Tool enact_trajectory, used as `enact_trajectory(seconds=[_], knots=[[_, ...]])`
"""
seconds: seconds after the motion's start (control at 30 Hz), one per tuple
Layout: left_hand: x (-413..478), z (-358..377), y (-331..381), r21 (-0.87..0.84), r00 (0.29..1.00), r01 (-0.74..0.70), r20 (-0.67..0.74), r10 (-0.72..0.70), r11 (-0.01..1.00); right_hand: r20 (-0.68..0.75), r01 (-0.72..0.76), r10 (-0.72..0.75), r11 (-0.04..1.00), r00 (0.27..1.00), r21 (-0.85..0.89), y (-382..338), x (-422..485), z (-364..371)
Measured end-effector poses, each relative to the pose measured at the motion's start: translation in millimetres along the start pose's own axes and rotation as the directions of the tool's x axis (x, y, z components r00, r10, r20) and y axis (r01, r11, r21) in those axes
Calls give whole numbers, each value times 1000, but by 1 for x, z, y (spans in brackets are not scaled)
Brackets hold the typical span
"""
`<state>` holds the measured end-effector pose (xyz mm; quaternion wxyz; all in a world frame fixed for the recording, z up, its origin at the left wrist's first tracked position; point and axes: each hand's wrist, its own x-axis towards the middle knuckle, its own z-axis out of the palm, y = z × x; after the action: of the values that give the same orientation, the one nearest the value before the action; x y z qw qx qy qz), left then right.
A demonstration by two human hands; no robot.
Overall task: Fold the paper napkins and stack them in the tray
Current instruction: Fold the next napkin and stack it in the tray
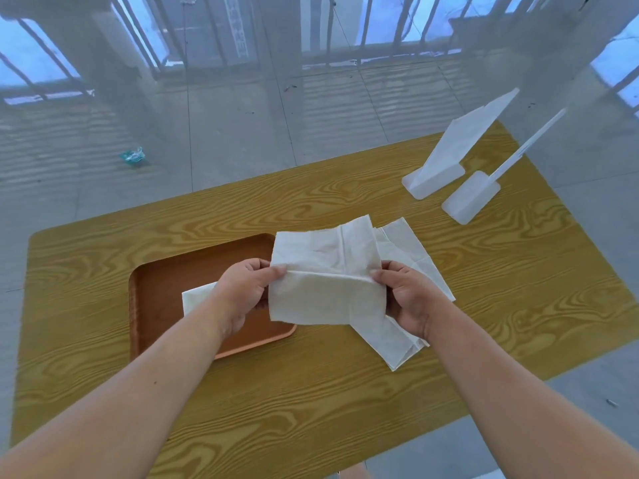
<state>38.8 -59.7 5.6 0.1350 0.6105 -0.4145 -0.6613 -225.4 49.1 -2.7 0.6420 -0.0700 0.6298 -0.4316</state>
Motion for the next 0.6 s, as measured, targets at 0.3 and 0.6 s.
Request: enact_trajectory(seconds=[0.3,0.6], knots=[[7,-5,-24,-35,997,-5,72,7,999,-4,45,-46,992,999,-117,7,3,-9],[6,-6,-15,265,982,-190,59,181,945,28,201,-207,896,978,-397,4,-4,-15]])
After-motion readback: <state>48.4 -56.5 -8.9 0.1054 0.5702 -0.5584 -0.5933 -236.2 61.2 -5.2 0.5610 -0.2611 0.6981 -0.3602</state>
